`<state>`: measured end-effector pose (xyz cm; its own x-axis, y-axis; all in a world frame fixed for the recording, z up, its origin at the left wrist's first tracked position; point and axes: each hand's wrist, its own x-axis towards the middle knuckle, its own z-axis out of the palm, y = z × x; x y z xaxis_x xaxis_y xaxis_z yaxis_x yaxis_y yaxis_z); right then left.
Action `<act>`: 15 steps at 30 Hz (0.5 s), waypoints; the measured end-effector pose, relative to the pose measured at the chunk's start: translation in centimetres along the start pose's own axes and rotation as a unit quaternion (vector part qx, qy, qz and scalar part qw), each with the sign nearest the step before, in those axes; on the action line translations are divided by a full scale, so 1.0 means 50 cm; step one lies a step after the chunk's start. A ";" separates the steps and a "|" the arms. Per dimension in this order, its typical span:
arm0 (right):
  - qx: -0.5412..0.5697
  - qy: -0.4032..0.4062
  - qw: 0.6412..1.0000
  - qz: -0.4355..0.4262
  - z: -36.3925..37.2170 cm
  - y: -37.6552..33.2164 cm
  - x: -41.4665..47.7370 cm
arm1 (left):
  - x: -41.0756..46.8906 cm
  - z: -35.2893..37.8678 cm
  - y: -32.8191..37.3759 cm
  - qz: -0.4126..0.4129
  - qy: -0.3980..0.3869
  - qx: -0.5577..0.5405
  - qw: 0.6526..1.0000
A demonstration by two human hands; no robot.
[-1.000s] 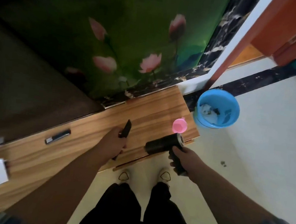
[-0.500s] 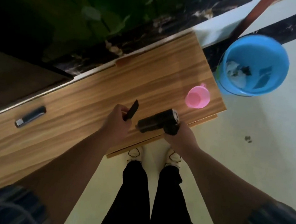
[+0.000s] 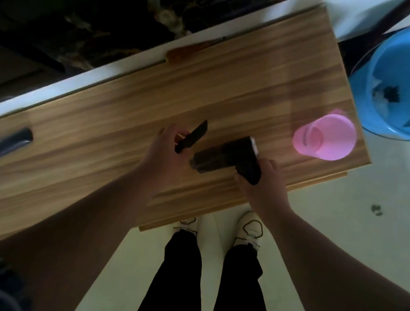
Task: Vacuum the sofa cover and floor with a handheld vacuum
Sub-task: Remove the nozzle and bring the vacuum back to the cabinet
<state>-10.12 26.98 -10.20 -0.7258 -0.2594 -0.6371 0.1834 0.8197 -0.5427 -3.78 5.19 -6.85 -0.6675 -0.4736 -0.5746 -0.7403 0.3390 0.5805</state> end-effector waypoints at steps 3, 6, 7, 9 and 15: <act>-0.010 0.005 1.000 0.001 0.021 0.004 0.010 | 0.025 0.002 -0.001 0.014 -0.005 0.029 0.999; -0.033 0.013 0.999 0.008 0.034 0.004 0.017 | 0.057 0.000 0.013 0.049 -0.013 0.075 0.996; -0.036 0.019 0.999 0.012 0.038 0.005 0.019 | 0.067 -0.001 0.021 0.061 -0.013 0.092 0.994; -0.044 0.032 0.998 0.016 0.041 0.006 0.020 | 0.085 -0.001 0.035 0.085 -0.011 0.123 0.989; -0.055 0.051 0.997 0.016 0.049 0.011 0.022 | 0.134 0.033 0.066 0.126 -0.044 0.192 0.972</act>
<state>-9.22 25.88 -12.54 -0.7858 -0.1825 -0.5910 0.1390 0.8789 -0.4562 -10.83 4.48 -9.74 -0.8233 -0.2701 -0.4993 -0.5164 0.7216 0.4611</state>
